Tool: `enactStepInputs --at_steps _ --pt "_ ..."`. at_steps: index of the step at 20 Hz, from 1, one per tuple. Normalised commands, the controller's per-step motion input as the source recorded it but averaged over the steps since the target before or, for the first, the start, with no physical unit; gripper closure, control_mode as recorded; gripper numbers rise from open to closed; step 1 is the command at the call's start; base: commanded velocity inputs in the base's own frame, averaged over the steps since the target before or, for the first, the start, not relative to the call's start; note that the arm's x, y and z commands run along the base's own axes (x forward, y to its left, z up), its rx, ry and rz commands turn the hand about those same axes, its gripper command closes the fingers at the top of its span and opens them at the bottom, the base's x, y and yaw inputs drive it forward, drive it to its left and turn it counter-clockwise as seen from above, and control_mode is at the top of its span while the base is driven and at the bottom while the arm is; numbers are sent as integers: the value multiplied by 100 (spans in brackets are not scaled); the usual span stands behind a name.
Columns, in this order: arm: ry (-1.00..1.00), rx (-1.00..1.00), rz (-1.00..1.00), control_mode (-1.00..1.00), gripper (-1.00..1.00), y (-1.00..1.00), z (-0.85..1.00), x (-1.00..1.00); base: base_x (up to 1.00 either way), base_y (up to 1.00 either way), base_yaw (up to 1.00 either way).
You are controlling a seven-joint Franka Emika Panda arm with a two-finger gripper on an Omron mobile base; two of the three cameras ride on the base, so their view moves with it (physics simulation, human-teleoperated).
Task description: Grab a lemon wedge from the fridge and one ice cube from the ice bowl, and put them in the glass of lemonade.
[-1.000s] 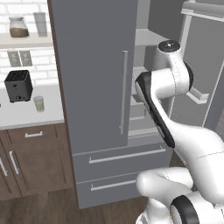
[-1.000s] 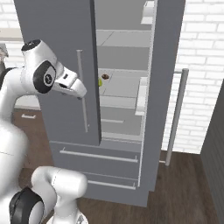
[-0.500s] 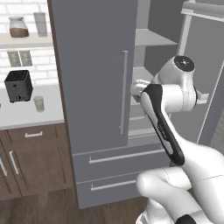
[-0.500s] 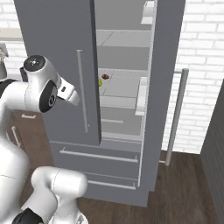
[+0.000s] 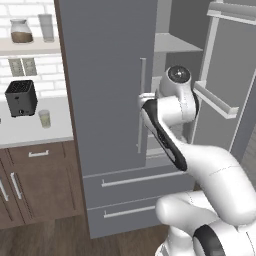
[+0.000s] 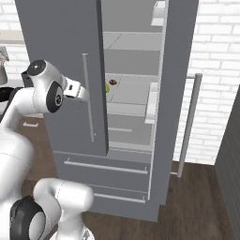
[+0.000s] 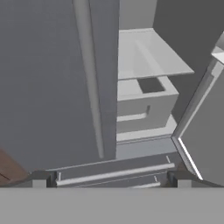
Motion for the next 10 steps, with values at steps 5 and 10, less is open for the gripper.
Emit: enactStepInputs --at_steps 5,10 --pt "5 -3 2 -100 -100 5 -4 64 0 0 0" --pt "2 0 0 -100 -100 0 -27 61 0 0 0"
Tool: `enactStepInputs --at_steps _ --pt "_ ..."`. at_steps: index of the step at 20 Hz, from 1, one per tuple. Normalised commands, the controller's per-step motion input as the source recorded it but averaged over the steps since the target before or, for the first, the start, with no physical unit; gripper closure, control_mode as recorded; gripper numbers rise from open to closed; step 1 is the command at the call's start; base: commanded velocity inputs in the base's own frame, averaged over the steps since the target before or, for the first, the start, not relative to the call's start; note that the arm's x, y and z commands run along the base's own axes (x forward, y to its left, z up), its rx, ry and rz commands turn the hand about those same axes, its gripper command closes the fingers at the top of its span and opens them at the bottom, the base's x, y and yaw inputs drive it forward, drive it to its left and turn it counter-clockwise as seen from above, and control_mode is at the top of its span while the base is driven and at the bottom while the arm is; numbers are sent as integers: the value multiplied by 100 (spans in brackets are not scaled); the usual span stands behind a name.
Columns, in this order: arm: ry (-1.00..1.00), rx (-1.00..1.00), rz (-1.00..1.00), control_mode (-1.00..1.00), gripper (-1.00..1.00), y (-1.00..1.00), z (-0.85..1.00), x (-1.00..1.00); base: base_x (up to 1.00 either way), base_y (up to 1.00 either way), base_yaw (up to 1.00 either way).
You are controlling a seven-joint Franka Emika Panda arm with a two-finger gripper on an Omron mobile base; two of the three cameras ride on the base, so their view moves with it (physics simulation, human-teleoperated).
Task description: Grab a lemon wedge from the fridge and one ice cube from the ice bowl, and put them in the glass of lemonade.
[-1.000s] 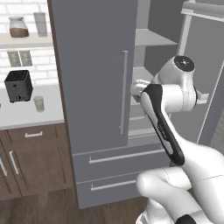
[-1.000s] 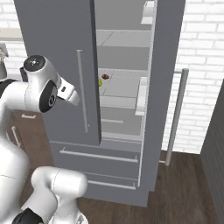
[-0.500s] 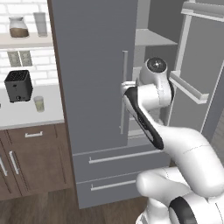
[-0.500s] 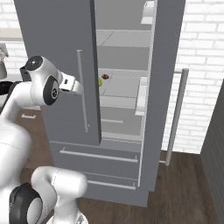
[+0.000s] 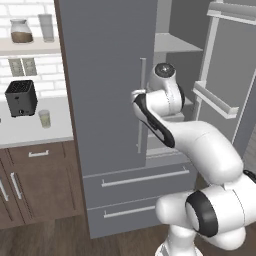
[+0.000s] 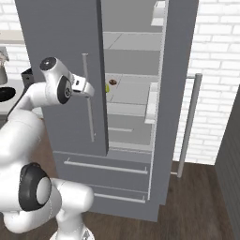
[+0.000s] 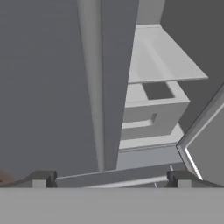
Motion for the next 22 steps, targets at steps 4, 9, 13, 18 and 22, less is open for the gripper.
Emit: enactStepInputs --at_steps 4,9,13,18,22 --pt "2 0 2 -100 -100 1 -31 59 0 0 0" --pt "2 2 5 -100 -100 3 -16 38 0 0 0" --pt "0 3 5 -100 -100 1 -13 32 0 0 0" --pt "0 0 2 -100 -100 0 -24 39 0 0 0" --pt "0 0 0 -100 -100 0 -26 40 0 0 0"
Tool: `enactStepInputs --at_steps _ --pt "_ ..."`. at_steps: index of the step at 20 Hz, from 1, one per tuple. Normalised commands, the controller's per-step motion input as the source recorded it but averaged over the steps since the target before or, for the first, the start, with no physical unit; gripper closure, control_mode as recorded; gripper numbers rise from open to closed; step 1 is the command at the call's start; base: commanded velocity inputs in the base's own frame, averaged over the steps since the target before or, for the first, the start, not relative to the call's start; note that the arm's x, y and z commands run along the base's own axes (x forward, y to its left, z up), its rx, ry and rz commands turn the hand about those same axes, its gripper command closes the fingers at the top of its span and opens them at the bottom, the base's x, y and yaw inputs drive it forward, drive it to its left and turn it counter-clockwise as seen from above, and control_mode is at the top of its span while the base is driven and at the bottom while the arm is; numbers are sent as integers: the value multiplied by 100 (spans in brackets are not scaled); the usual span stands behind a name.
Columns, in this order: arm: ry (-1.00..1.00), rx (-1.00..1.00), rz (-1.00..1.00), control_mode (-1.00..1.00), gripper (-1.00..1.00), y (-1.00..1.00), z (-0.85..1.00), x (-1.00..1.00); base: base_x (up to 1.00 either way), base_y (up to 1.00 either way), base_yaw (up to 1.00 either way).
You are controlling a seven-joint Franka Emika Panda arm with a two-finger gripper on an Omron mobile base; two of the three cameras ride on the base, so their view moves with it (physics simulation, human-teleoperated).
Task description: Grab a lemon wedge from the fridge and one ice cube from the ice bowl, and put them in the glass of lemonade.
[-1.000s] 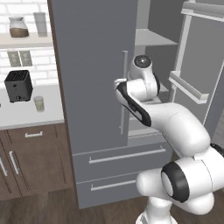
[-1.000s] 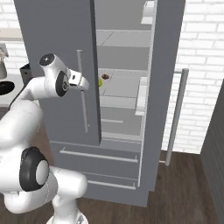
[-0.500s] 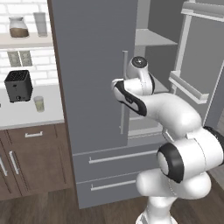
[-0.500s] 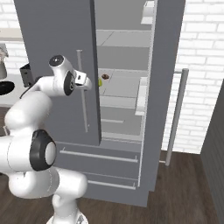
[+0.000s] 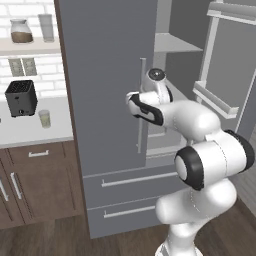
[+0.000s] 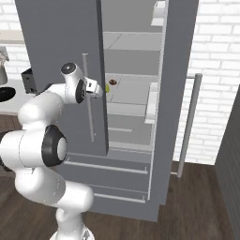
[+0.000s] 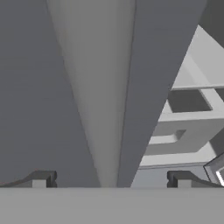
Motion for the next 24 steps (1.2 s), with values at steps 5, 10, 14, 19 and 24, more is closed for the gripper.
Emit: enactStepInputs --at_steps 5,10,14,19,24 --pt "0 0 0 -100 -100 5 -21 33 0 0 0" --pt "0 0 0 -100 -100 13 -22 33 0 0 0" --pt "-2 0 0 -100 -100 14 -24 25 0 0 0" --pt "-4 0 0 -100 -100 16 -18 20 0 0 0" --pt "0 0 0 -100 100 14 -5 11 0 0 0"
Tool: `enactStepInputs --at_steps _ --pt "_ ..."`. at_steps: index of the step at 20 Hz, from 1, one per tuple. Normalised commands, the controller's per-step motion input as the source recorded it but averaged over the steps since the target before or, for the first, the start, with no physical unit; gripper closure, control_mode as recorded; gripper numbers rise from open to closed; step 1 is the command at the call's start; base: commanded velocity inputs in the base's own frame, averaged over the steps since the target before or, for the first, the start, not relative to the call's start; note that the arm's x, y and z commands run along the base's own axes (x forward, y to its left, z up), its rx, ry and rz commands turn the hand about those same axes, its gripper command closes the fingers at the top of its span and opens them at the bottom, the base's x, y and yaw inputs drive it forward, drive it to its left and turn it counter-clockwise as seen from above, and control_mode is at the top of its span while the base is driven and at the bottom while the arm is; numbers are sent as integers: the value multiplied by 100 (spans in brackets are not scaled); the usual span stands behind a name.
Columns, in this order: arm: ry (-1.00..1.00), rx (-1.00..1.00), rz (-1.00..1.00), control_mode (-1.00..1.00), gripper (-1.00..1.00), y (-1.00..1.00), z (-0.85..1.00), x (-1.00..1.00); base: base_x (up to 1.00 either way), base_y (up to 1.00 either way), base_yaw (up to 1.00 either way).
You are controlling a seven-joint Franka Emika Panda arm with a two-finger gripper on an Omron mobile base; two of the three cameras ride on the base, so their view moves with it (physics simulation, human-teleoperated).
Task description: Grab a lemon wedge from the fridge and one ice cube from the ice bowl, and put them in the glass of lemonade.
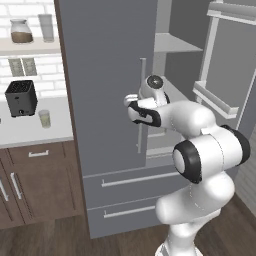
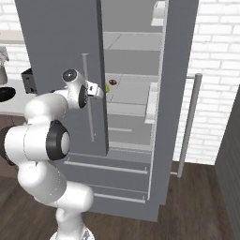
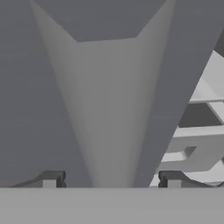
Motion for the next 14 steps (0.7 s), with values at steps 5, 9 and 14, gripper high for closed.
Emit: enactStepInputs --at_steps 5,9,14 --pt "0 0 0 -100 100 11 0 6 0 0 0" --pt "0 0 0 -100 100 18 0 0 0 0 0" --pt "0 0 0 -100 100 41 8 -7 0 0 0"
